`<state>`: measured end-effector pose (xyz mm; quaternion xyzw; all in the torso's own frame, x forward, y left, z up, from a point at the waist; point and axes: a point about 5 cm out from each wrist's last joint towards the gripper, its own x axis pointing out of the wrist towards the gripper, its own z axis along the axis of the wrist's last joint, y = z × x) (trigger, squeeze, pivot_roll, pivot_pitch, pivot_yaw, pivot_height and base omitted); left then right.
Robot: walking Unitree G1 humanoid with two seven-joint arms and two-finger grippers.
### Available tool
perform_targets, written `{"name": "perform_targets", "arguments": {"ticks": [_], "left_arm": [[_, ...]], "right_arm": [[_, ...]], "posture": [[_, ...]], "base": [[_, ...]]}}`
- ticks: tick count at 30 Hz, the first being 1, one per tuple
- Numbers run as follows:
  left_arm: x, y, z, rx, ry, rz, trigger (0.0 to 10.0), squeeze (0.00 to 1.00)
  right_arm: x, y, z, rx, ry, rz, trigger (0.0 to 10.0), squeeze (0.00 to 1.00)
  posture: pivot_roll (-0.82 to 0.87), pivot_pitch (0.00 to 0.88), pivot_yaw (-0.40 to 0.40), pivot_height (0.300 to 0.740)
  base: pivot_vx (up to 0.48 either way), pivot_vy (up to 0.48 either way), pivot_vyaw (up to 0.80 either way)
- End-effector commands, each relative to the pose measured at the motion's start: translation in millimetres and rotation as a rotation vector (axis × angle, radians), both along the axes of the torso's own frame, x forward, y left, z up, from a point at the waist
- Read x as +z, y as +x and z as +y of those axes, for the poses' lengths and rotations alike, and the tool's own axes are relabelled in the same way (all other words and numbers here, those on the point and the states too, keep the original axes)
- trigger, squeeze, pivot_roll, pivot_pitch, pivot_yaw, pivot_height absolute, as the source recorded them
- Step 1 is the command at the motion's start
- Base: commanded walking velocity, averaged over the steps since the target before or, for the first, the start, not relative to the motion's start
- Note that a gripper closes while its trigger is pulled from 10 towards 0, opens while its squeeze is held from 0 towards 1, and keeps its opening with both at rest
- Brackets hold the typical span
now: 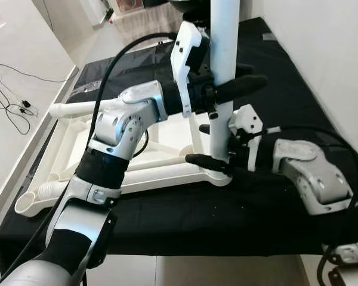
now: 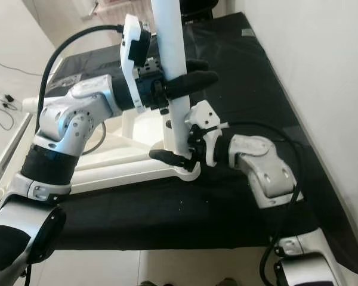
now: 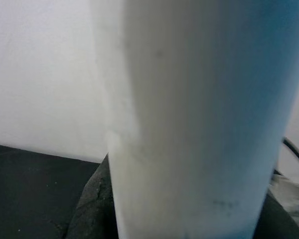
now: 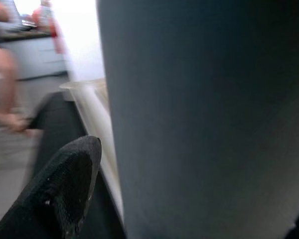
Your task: Building children table
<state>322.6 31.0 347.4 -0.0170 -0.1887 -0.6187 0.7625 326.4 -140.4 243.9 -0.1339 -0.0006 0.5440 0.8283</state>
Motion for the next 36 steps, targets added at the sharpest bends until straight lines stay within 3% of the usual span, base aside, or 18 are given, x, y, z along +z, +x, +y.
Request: {"name": "perform_targets", "arguments": {"ticks": [1, 2, 8, 15, 16, 17, 19, 20, 25, 26, 28, 29, 30, 31, 32, 34, 36], "left_arm": [[8.4, -16.5, -4.2, -0.104, -0.061, -0.054, 0.0, 0.00], [7.8, -17.9, -4.5, -0.110, -0.058, -0.056, 0.0, 0.00], [7.2, -22.8, -6.0, -0.128, -0.061, -0.062, 0.0, 0.00], [7.4, -24.5, -5.8, -0.129, -0.070, -0.065, 0.0, 0.00], [7.0, -24.6, -5.7, -0.129, -0.076, -0.063, 0.0, 0.06], [6.2, -23.5, -5.2, -0.120, -0.081, -0.057, 4.7, 1.00], [5.6, -22.9, -4.8, -0.113, -0.083, -0.052, 4.7, 1.00], [5.5, -22.3, -4.3, -0.103, -0.087, -0.051, 10.0, 1.00], [6.5, -19.2, 3.2, -0.043, -0.110, -0.038, 10.0, 1.00], [5.2, -16.0, 15.8, 0.026, -0.129, -0.021, 10.0, 1.00], [4.3, -15.0, 21.0, 0.052, -0.136, -0.014, 10.0, 1.00], [1.1, -14.4, 31.8, 0.094, -0.145, 0.000, 10.0, 0.00], [-2.0, -14.9, 40.6, 0.125, -0.155, 0.014, 10.0, 0.00], [-2.0, -14.9, 40.6, 0.125, -0.155, 0.014, 10.0, 0.00], [-5.4, -16.3, 48.0, 0.150, -0.163, 0.029, 10.0, 0.00], [-13.9, -21.0, 57.2, 0.183, -0.172, 0.055, 10.0, 0.00], [-16.5, -22.7, 59.0, 0.191, -0.173, 0.062, 10.0, 0.00]], "right_arm": [[0.2, 2.8, 17.3, 0.114, 0.027, 0.022, 6.7, 0.00], [1.1, 5.7, 18.0, 0.128, 0.036, 0.030, 0.0, 0.00], [1.0, 13.0, 20.1, 0.201, 0.051, 0.051, 0.0, 0.00], [-4.2, 16.8, 18.9, 0.196, 0.029, 0.055, 0.0, 0.00], [-6.6, 16.9, 18.4, 0.188, 0.023, 0.054, 0.0, 0.00], [-9.5, 17.1, 17.9, 0.171, 0.017, 0.052, 0.0, 0.00], [-11.4, 17.8, 17.5, 0.163, 0.014, 0.051, 0.0, 0.00], [-14.0, 17.6, 17.1, 0.150, 0.005, 0.046, 0.0, 0.00], [-21.3, 17.1, 15.0, 0.056, -0.026, 0.020, 0.0, 0.00], [-30.1, 12.9, 14.1, -0.052, -0.052, -0.003, 0.0, 0.00], [-33.7, 10.0, 14.1, -0.088, -0.061, -0.009, 0.0, 0.00], [-40.5, 1.9, 16.5, -0.154, -0.047, 0.009, 0.0, 0.00], [-46.4, -4.6, 17.7, -0.228, -0.042, 0.018, 0.0, 0.00], [-46.4, -4.6, 17.7, -0.228, -0.042, 0.018, 0.0, 0.00], [-52.4, -9.0, 17.3, -0.341, -0.053, 0.020, 0.0, 0.00], [-58.8, -12.9, 5.5, -0.767, -0.031, -0.034, 0.0, 0.00], [-60.4, -15.5, -1.5, -0.923, -0.021, -0.050, 0.0, 0.00]], "posture": [[-0.01, 0.166, 0.179, 0.740], [-0.01, 0.166, 0.178, 0.740], [-0.01, 0.172, 0.174, 0.740], [-0.01, 0.175, 0.171, 0.740], [-0.01, 0.175, 0.171, 0.740], [-0.02, 0.177, 0.172, 0.740], [-0.02, 0.177, 0.172, 0.740], [-0.02, 0.178, 0.172, 0.740], [-0.03, 0.182, 0.168, 0.740], [-0.03, 0.187, 0.158, 0.740], [-0.03, 0.187, 0.158, 0.740], [-0.03, 0.193, 0.152, 0.740], [-0.03, 0.193, 0.152, 0.740], [-0.03, 0.193, 0.152, 0.740], [-0.03, 0.195, 0.149, 0.740], [-0.03, 0.195, 0.141, 0.740], [-0.03, 0.195, 0.141, 0.740]], "base": [[0.000, 0.000, 0.00], [0.000, 0.000, 0.00], [0.000, 0.000, 0.00], [0.000, 0.000, 0.00], [0.000, 0.000, 0.00], [0.000, 0.000, 0.00], [0.000, 0.000, 0.00], [0.000, 0.000, 0.00], [0.000, 0.000, 0.00], [0.000, 0.000, 0.00], [0.000, 0.000, 0.00], [0.000, 0.000, 0.00], [0.000, 0.000, 0.00], [0.000, 0.000, 0.00], [0.000, 0.000, 0.00], [0.000, 0.000, 0.00], [0.000, 0.000, 0.00]]}}
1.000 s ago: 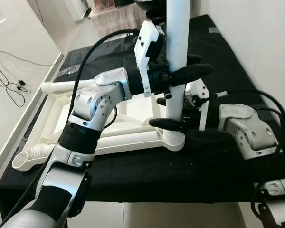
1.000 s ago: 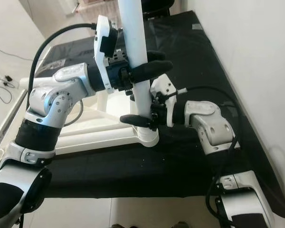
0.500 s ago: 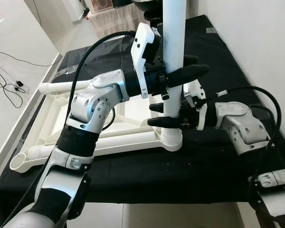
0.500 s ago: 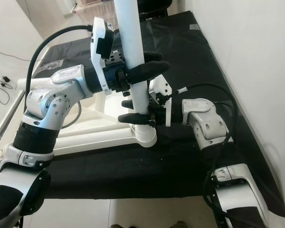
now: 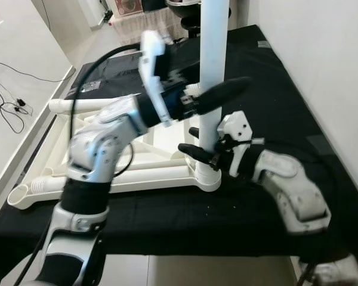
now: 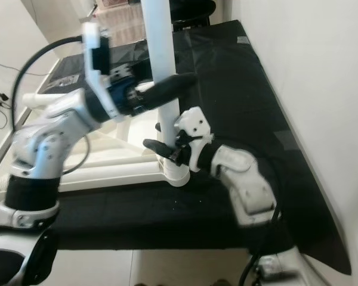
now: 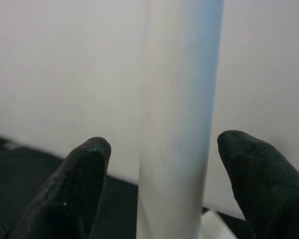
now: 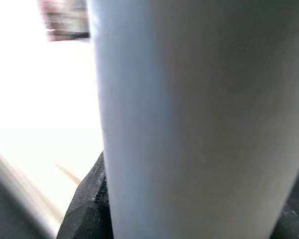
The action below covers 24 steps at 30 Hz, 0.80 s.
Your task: Building children table
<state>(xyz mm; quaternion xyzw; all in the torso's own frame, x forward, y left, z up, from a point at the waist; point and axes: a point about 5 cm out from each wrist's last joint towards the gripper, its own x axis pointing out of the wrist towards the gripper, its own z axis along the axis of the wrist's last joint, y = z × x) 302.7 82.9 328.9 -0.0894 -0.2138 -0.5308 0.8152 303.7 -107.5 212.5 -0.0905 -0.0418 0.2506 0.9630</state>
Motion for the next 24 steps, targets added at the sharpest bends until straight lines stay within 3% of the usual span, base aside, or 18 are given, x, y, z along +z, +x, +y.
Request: {"name": "perform_targets", "arguments": {"ticks": [1, 9, 15, 19, 22, 24], "left_arm": [[-4.6, -4.6, 8.3, 0.031, -0.001, 0.011, 10.0, 0.00], [-27.7, -14.0, 0.4, 0.046, -0.015, 0.090, 10.0, 0.00], [-34.1, -18.1, -4.5, 0.050, -0.015, 0.117, 10.0, 0.00], [-38.5, -23.6, -8.8, 0.038, -0.003, 0.135, 10.0, 0.00], [-42.8, -28.5, -11.1, 0.013, 0.016, 0.142, 10.0, 0.00], [-44.2, -29.9, -11.6, 0.007, 0.021, 0.144, 10.0, 0.00]], "right_arm": [[-32.0, 0.2, -27.7, -0.289, -0.137, 0.090, 0.0, 0.00], [-26.6, 3.5, -27.0, -0.359, -0.130, 0.028, 0.0, 0.00], [-23.1, 6.5, -15.3, -0.276, -0.051, 0.058, 0.0, 0.00], [0.4, 3.0, 8.4, 0.097, 0.084, -0.007, 0.0, 0.00], [12.4, -6.0, 0.7, 0.389, 0.196, 0.045, 0.0, 0.00], [14.5, -6.3, -4.8, 0.438, 0.235, 0.072, 0.0, 0.00]], "posture": [[-0.03, 0.192, 0.146, 0.740], [-0.03, 0.176, 0.150, 0.740], [-0.03, 0.168, 0.150, 0.740], [-0.02, 0.165, 0.152, 0.740], [-0.02, 0.169, 0.151, 0.740], [-0.02, 0.169, 0.151, 0.740]], "base": [[0.000, 0.000, 0.00], [0.000, 0.000, 0.00], [0.000, 0.000, 0.00], [0.000, 0.000, 0.00], [0.000, 0.000, 0.00], [0.000, 0.000, 0.00]]}}
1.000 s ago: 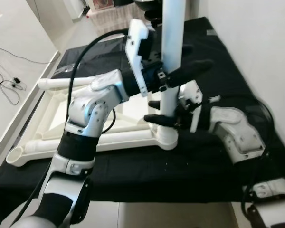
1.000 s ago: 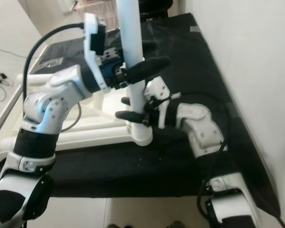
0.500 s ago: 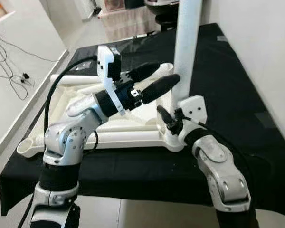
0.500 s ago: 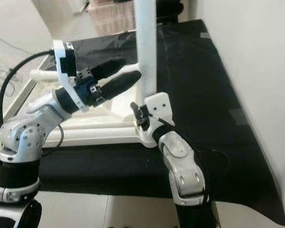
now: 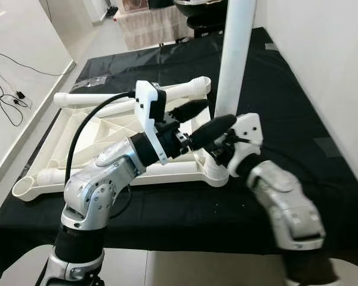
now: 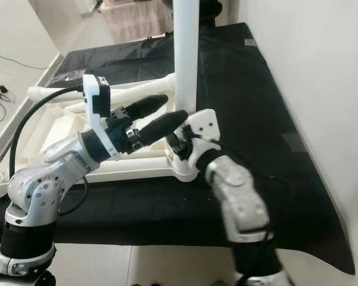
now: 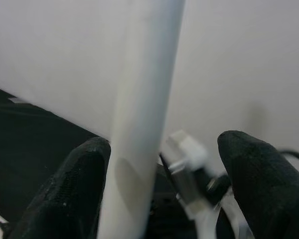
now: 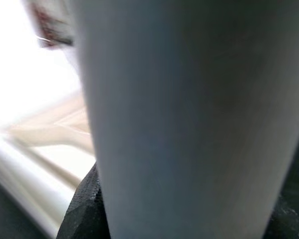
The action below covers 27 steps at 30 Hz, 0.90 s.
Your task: Building children table
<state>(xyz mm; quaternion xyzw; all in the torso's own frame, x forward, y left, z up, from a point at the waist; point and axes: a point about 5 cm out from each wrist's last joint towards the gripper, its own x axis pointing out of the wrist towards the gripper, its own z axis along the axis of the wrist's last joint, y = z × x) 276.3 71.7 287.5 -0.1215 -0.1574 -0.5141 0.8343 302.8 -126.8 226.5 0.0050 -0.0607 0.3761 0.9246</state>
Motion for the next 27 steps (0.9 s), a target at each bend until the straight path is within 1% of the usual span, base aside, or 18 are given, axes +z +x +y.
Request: {"name": "perform_targets", "arguments": {"ticks": [1, 3, 5, 6, 8, 9, 10, 13, 14, 15, 17, 18, 20, 22, 24, 25, 26, 27], "left_arm": [[-4.2, -5.0, -1.2, -0.023, 0.019, 0.010, 10.0, 0.00], [-9.1, -9.1, -2.2, -0.044, 0.034, 0.022, 10.0, 0.00], [-12.8, -12.1, -2.4, -0.058, 0.045, 0.030, 10.0, 0.00], [-16.4, -14.1, -1.8, -0.061, 0.053, 0.042, 10.0, 0.00], [-21.6, -16.7, -0.9, -0.065, 0.063, 0.059, 10.0, 0.00], [-21.6, -16.7, -0.9, -0.065, 0.063, 0.059, 10.0, 0.00], [-24.9, -18.4, -0.4, -0.065, 0.071, 0.069, 10.0, 0.00], [-34.5, -23.0, 1.5, -0.055, 0.102, 0.093, 10.0, 0.00], [-34.5, -23.0, 1.5, -0.055, 0.102, 0.093, 10.0, 0.00], [-37.4, -24.4, 2.9, -0.049, 0.110, 0.102, 10.0, 0.00], [-52.1, -31.2, 7.3, -0.032, 0.178, 0.123, 10.0, 0.00], [-52.1, -31.2, 7.3, -0.032, 0.178, 0.123, 10.0, 0.00], [-61.1, -36.9, 9.5, -0.028, 0.219, 0.139, 10.0, 0.00], [-76.5, -50.2, 13.4, -0.045, 0.256, 0.187, 10.0, 0.00], [-76.5, -50.2, 13.4, -0.045, 0.256, 0.187, 10.0, 0.00], [-87.8, -62.4, 16.6, -0.060, 0.282, 0.228, 10.0, 0.00], [-91.5, -67.0, 17.8, -0.064, 0.290, 0.243, 10.0, 0.00], [-94.8, -70.3, 19.0, -0.064, 0.300, 0.253, 10.0, 0.00]], "right_arm": [[1.4, -5.3, 7.9, 0.210, 0.098, 0.074, 0.0, 0.00], [6.2, -11.6, -2.9, 0.330, 0.138, 0.066, 0.0, 0.00], [8.6, -16.6, -8.9, 0.400, 0.139, 0.042, 0.0, 0.00], [8.3, -19.6, -9.7, 0.451, 0.097, 0.029, 0.0, 0.00], [8.3, -21.2, -10.2, 0.502, 0.047, 0.016, 0.0, 0.00], [8.3, -21.2, -10.2, 0.502, 0.047, 0.016, 0.0, 0.00], [8.6, -14.5, -11.8, 0.472, 0.025, 0.010, 0.0, 0.00], [9.5, 11.5, -16.4, 0.274, -0.037, -0.018, 0.0, 0.00], [9.5, 11.5, -16.4, 0.274, -0.037, -0.018, 0.0, 0.00], [10.2, 15.7, -17.8, 0.230, -0.054, -0.030, 0.0, 0.00], [10.1, 18.2, -22.7, 0.173, -0.106, -0.047, 0.0, 0.00], [10.1, 18.2, -22.7, 0.173, -0.106, -0.047, 0.0, 0.00], [9.8, 17.2, -26.0, 0.171, -0.126, -0.052, 0.0, 0.00], [10.5, 9.5, -32.4, 0.214, -0.117, -0.053, 0.0, 0.00], [10.5, 9.5, -32.4, 0.214, -0.117, -0.053, 0.0, 0.00], [12.8, 1.6, -36.8, 0.274, -0.105, -0.061, 0.0, 0.00], [14.9, -2.3, -38.0, 0.310, -0.096, -0.065, 0.0, 0.00], [16.7, -5.5, -38.7, 0.341, -0.093, -0.067, 0.9, 0.00]], "posture": [[-0.02, 0.173, 0.144, 0.740], [-0.02, 0.181, 0.140, 0.740], [-0.02, 0.181, 0.140, 0.740], [-0.02, 0.188, 0.143, 0.740], [-0.02, 0.189, 0.143, 0.740], [-0.02, 0.189, 0.143, 0.740], [-0.01, 0.192, 0.141, 0.740], [-0.01, 0.200, 0.140, 0.740], [-0.01, 0.200, 0.140, 0.740], [-0.01, 0.201, 0.140, 0.740], [-0.01, 0.211, 0.147, 0.740], [-0.01, 0.211, 0.147, 0.740], [-0.01, 0.213, 0.147, 0.740], [0.00, 0.231, 0.155, 0.740], [0.00, 0.231, 0.155, 0.740], [0.00, 0.243, 0.159, 0.740], [0.00, 0.250, 0.160, 0.740], [0.00, 0.256, 0.161, 0.740]], "base": [[0.000, 0.000, 0.00], [0.000, 0.000, 0.00], [0.000, 0.000, 0.00], [0.000, 0.000, 0.00], [0.000, 0.000, 0.00], [0.000, 0.000, 0.00], [0.000, 0.000, 0.00], [0.000, 0.000, 0.00], [0.000, 0.000, 0.00], [0.000, 0.000, 0.00], [0.000, 0.000, 0.00], [0.000, 0.000, 0.00], [0.000, 0.000, 0.00], [0.000, 0.000, 0.00], [0.000, 0.000, 0.00], [0.000, 0.000, 0.00], [0.000, 0.000, 0.00], [0.000, 0.000, 0.00]]}}
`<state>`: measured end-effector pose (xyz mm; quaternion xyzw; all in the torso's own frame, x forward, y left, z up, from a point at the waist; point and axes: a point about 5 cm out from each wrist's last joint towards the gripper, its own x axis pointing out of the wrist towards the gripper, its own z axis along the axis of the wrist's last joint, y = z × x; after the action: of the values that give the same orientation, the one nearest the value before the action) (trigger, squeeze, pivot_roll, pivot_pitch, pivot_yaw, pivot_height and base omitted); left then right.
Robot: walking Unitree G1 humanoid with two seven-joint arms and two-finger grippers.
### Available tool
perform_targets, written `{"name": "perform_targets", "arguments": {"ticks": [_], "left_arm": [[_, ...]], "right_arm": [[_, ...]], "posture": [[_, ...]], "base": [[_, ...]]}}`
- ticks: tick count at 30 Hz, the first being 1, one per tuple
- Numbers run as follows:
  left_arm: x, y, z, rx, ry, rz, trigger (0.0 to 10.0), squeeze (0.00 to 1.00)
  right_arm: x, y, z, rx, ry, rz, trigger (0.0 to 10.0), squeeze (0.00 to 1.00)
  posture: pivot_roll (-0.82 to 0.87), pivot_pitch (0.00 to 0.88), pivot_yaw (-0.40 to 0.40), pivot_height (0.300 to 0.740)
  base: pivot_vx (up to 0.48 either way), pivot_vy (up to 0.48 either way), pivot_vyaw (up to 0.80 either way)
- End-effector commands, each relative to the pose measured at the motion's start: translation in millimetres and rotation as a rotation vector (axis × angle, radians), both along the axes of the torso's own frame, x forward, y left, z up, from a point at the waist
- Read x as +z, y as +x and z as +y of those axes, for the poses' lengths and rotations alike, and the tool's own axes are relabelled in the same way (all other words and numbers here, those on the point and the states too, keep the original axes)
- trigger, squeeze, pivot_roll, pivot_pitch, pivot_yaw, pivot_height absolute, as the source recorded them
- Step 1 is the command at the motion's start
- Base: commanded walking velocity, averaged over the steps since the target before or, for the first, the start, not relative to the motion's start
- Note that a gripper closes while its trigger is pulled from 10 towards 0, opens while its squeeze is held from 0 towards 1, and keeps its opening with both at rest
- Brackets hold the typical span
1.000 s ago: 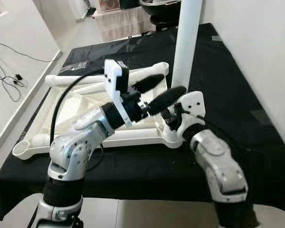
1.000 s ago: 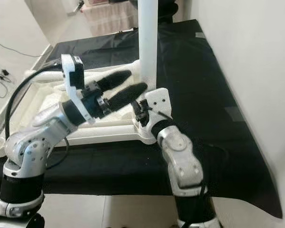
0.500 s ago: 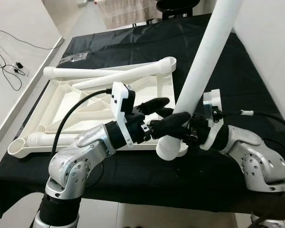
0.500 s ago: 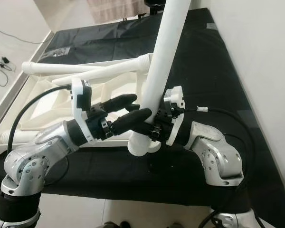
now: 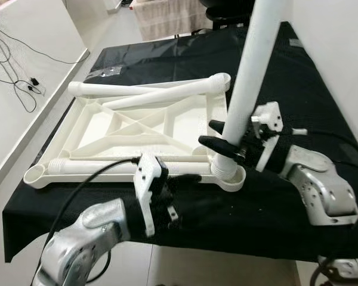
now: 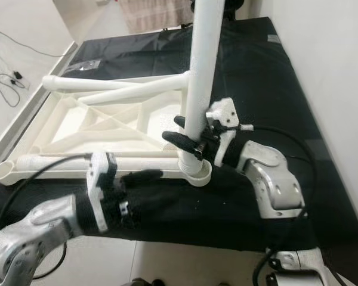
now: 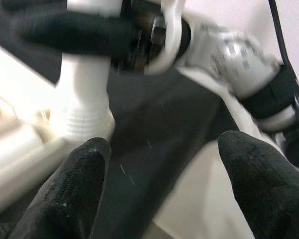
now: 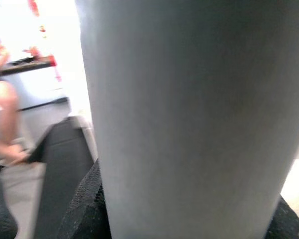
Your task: Building children table
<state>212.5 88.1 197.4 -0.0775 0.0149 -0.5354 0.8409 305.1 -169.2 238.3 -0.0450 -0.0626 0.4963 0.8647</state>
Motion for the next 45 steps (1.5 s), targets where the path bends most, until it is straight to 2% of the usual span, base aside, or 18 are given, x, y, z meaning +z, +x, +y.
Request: {"name": "perform_targets", "arguments": {"ticks": [1, 2, 3, 4, 5, 10, 13, 16, 17, 18, 23, 26, 27, 28, 35, 36, 40, 45], "left_arm": [[-4.6, -6.5, 2.6, -0.010, 0.039, 0.013, 10.0, 0.00], [-10.4, -11.2, 4.4, -0.014, 0.067, 0.022, 10.0, 0.00], [-10.4, -11.2, 4.4, -0.014, 0.067, 0.022, 10.0, 0.00], [-20.8, -19.0, 8.4, -0.021, 0.124, 0.034, 10.0, 0.00], [-23.2, -21.5, 9.8, -0.023, 0.137, 0.039, 10.0, 0.00], [-41.2, -32.9, 18.5, -0.014, 0.232, 0.059, 10.0, 0.00], [-42.4, -36.4, 21.0, 0.003, 0.229, 0.068, 10.0, 0.00], [-40.1, -41.5, 24.3, 0.024, 0.221, 0.071, 10.0, 0.00], [-40.1, -41.5, 24.3, 0.024, 0.221, 0.071, 10.0, 0.00], [-38.5, -44.9, 26.3, 0.034, 0.222, 0.061, 10.0, 0.00], [-36.7, -45.0, 28.6, 0.071, 0.219, 0.052, 10.0, 0.00], [-35.5, -45.7, 30.6, 0.120, 0.209, 0.027, 10.0, 0.00], [-35.5, -45.7, 30.6, 0.120, 0.209, 0.027, 10.0, 0.00], [-36.1, -48.6, 28.5, 0.122, 0.211, 0.005, 10.0, 0.00], [-36.1, -50.2, 26.4, 0.119, 0.215, -0.008, 10.0, 0.00], [-36.5, -53.2, 23.8, 0.112, 0.219, -0.016, 10.0, 0.00], [-37.1, -56.1, 20.1, 0.103, 0.215, -0.018, 10.0, 0.00], [-37.5, -56.9, 19.0, 0.100, 0.210, -0.022, 10.0, 0.00]], "right_arm": [[4.8, -7.8, 3.7, 0.080, 0.012, -0.012, 0.9, 0.00], [7.2, -11.0, 3.6, 0.117, 0.009, -0.015, 10.0, 0.00], [7.2, -11.0, 3.6, 0.117, 0.009, -0.015, 10.0, 0.00], [13.3, -11.2, 4.1, 0.154, 0.005, -0.034, 10.0, 0.00], [15.6, -10.8, 4.4, 0.162, 0.005, -0.042, 10.0, 0.00], [35.3, 1.5, -0.3, 0.227, -0.026, -0.101, 10.0, 0.00], [44.8, 3.6, -2.9, 0.274, -0.043, -0.119, 10.0, 0.00], [57.4, -1.4, -3.8, 0.372, -0.058, -0.134, 10.0, 0.00], [57.4, -1.4, -3.8, 0.372, -0.058, -0.134, 10.0, 0.00], [63.2, -6.8, -3.2, 0.440, -0.063, -0.129, 10.0, 0.00], [63.9, -11.0, -3.0, 0.487, -0.078, -0.121, 10.0, 0.00], [61.7, -21.1, 3.5, 0.592, -0.096, -0.091, 10.0, 0.00], [61.7, -21.1, 3.5, 0.592, -0.096, -0.091, 10.0, 0.00], [60.0, -26.7, 8.7, 0.649, -0.107, -0.083, 10.0, 0.00], [57.8, -29.8, 12.0, 0.675, -0.119, -0.083, 10.0, 0.00], [51.3, -24.1, 16.5, 0.613, -0.187, -0.115, 10.0, 0.00], [45.1, -16.5, 15.4, 0.539, -0.252, -0.141, 10.0, 0.00], [47.4, -18.8, 12.9, 0.545, -0.257, -0.135, 10.0, 0.00]], "posture": [[0.00, 0.256, 0.161, 0.740], [0.00, 0.270, 0.167, 0.740], [0.00, 0.270, 0.167, 0.740], [0.00, 0.288, 0.177, 0.740], [0.00, 0.288, 0.177, 0.740], [0.03, 0.333, 0.189, 0.740], [0.04, 0.350, 0.191, 0.740], [0.05, 0.370, 0.194, 0.740], [0.05, 0.370, 0.194, 0.740], [0.05, 0.382, 0.197, 0.740], [0.06, 0.389, 0.196, 0.740], [0.05, 0.397, 0.189, 0.740], [0.05, 0.397, 0.189, 0.740], [0.05, 0.397, 0.186, 0.740], [0.05, 0.395, 0.183, 0.740], [0.04, 0.391, 0.180, 0.740], [0.04, 0.388, 0.173, 0.740], [0.03, 0.394, 0.169, 0.740]], "base": [[0.000, 0.000, 0.00], [0.000, 0.000, 0.00], [0.000, 0.000, 0.00], [0.000, 0.000, 0.00], [0.000, 0.000, 0.00], [0.000, 0.000, 0.00], [0.000, 0.000, 0.00], [0.000, 0.000, 0.00], [0.000, 0.000, 0.00], [0.000, 0.000, 0.00], [0.000, 0.000, 0.00], [0.000, 0.000, 0.00], [0.000, 0.000, 0.00], [0.000, 0.000, 0.00], [0.000, 0.000, 0.00], [0.000, 0.000, 0.00], [0.000, 0.000, 0.00], [0.000, 0.000, 0.00]]}}
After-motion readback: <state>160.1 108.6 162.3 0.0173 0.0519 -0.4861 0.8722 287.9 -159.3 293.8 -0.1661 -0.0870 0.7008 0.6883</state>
